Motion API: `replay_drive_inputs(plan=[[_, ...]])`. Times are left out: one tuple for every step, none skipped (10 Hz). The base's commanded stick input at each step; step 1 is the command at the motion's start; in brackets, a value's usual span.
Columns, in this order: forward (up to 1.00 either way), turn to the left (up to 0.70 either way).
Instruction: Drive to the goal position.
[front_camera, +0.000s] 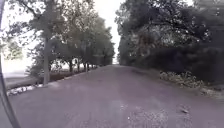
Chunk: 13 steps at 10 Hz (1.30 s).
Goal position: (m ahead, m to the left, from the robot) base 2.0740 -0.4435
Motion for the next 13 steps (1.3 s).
replay_drive_inputs(plan=[[0.7, 0.0], [0.7, 0.0], [0.7, 0.0], [0.7, 0.0], [0.7, 0.0], [0.7, 0.0], [0.7, 0.0], [0.7, 0.0], [0.7, 0.0], [0.7, 0.0], [0.7, 0.0], [0.7, 0.0], [0.7, 0.0]])
